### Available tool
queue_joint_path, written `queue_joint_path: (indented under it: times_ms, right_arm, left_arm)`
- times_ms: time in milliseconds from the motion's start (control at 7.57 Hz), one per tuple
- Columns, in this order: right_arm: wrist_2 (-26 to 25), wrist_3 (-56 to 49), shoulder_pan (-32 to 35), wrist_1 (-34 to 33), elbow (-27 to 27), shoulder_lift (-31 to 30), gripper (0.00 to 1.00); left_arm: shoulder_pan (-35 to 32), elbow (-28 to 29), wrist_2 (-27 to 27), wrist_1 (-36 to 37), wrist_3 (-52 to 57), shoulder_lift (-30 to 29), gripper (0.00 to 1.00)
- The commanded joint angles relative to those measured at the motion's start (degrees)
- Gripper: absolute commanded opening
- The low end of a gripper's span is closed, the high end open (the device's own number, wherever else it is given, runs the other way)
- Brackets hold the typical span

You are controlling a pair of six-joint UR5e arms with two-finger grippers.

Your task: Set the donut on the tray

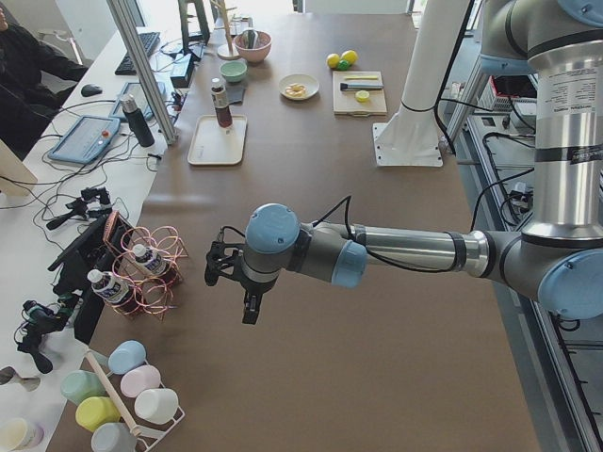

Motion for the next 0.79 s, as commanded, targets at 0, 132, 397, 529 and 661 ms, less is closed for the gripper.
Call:
queue_joint_path:
  times_ms: [0,132,397,529,661]
  right_arm:
    - [0.12,0.05,0.19,0.0,4.0,-2.34,1.0]
    - [0.12,-0.04,0.02,0.0,3.66,-2.52,1.0]
    - [-0.58,-0.04,-0.51,0.09,3.83,-1.56,1.0]
    - [-0.06,-0.47,-0.51,0.87,4.18,-1.47,1.0]
    - [-0.4,-0.22,-0.95,6.88,2.18,-1.56,1.0]
  left_arm:
    - [-2.17,-2.53,-0.36,-0.04,1.82,2.56,0.98]
    - [-2.0,-1.31,-0.27,-0.04,3.75,1.95,0.98]
    - [-1.73,0.37,-0.27,-0.04,3.94,1.33,0.98]
    - [-1.73,-0.15,-0.36,-0.21,3.94,1.94,0.98]
    - [-1.73,0.11,-0.79,-0.47,3.94,2.12,0.98]
